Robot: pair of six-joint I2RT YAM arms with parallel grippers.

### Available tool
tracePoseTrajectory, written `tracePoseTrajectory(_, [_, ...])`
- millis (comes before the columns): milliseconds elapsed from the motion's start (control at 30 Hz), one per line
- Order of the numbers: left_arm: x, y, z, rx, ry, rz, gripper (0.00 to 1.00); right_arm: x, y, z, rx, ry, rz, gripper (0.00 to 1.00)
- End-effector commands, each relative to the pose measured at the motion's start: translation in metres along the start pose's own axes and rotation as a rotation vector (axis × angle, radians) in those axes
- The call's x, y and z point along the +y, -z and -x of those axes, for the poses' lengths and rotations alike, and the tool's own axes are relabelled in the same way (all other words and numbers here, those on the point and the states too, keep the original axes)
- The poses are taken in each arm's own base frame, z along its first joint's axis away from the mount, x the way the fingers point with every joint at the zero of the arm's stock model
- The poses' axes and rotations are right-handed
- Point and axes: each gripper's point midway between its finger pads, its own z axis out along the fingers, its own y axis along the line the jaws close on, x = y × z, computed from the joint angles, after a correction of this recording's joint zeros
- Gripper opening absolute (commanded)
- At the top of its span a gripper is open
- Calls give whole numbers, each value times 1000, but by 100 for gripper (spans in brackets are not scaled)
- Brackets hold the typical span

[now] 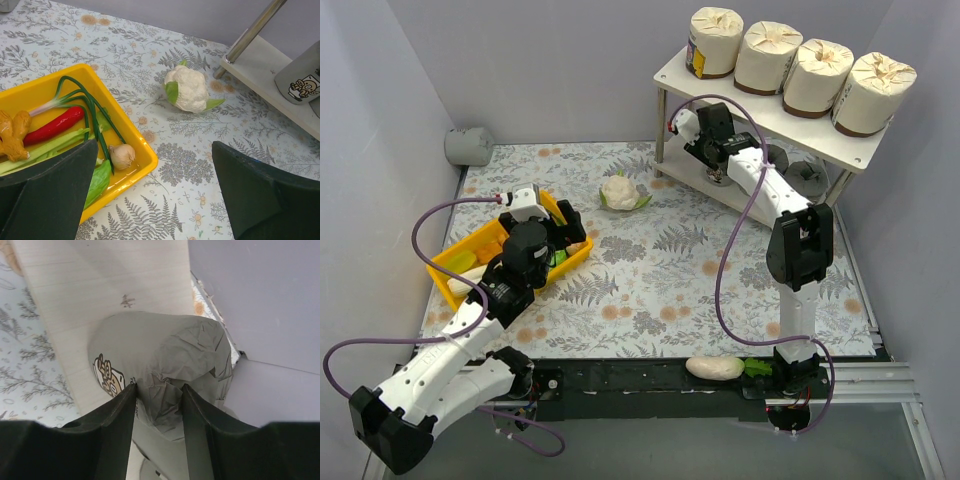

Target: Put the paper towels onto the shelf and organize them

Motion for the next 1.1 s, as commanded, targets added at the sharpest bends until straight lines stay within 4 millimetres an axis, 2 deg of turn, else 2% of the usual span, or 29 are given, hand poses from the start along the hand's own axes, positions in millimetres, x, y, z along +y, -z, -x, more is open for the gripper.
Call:
tracePoseTrajectory(0, [3,-1,4,-17,-7,22,98,-29,1,7,-26,24,-128,48])
tracePoseTrajectory(267, [5,0,5,-23,-10,29,98,-33,1,18,-68,-6,-140,54])
tracePoseTrajectory(333, [6,-1,4,-21,-17,35,98,-37,9,24,-91,-26,-140,57])
tracePoseTrajectory(467, [11,-2,4,-23,-21,66,98,-44,30,33,-121,-54,-152,70])
tracePoseTrajectory(600, [17,-2,7,-33,-23,103,98,-49,64,49,-168,-76,-145,74])
tracePoseTrajectory(667, [21,-1,9,-40,-24,127,98,-38,76,60,-212,-84,-101,75])
tracePoseTrajectory(700, [23,-1,9,-44,-21,132,98,-35,89,65,-239,-110,-83,75])
tracePoseTrajectory(767, [20,0,8,-35,-34,108,98,-16,99,71,-276,-138,-24,76])
tracePoseTrajectory(800, [11,0,6,-21,-45,59,98,-13,116,75,-312,-190,-7,76])
tracePoseTrajectory(867, [6,0,8,-13,-29,39,98,2,136,87,-392,-227,51,76])
tracePoseTrajectory(900, [4,-2,9,-7,-17,43,98,11,151,83,-419,-245,71,76])
tracePoseTrajectory(933, [2,-2,18,-14,-10,51,98,21,166,97,-496,-287,104,76])
tracePoseTrajectory(967, [2,-3,23,-17,0,62,98,30,176,100,-535,-293,137,76])
tracePoseTrajectory(1000, [2,-9,20,10,-11,76,98,41,194,95,-574,-299,166,76])
tracePoseTrajectory(1033, [2,-12,38,-11,18,85,98,59,208,102,-628,-310,224,77])
tracePoseTrajectory(1067, [2,-17,43,-5,26,87,98,54,236,107,-716,-319,208,78])
